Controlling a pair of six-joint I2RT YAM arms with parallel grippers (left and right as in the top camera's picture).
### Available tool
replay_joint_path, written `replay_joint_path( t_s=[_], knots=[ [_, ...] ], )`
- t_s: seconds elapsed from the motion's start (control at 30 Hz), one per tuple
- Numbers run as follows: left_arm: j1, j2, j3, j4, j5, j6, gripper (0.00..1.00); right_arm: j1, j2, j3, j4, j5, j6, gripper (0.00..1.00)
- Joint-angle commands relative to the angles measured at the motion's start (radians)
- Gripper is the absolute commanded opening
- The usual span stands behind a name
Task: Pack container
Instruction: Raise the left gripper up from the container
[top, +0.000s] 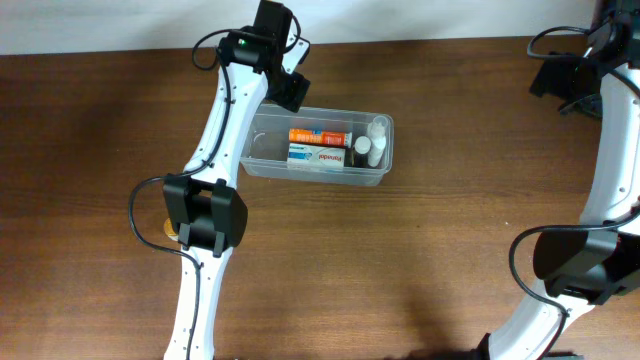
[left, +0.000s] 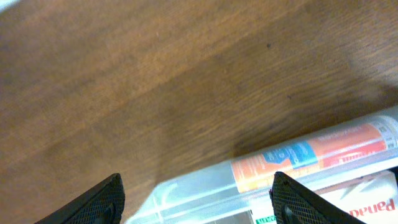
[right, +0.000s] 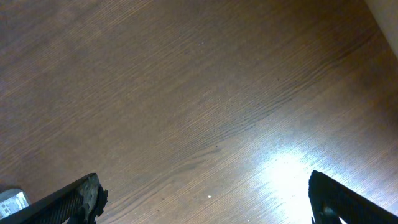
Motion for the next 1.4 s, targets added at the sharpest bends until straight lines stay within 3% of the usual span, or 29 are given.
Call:
replay_joint_path(
  t_s=[0.0,1.37],
  knots=[
    [-0.003,0.008,0.012,-0.024,0.012,-0.043,0.76,-0.003,-0.002,0.005,0.003,0.015,0.009,0.98],
    [-0.016,0.008,0.012,-0.173,0.016,-0.076,0.76,-0.003,-0.002,0.005,0.003,0.015,0.009,0.98]
  ],
)
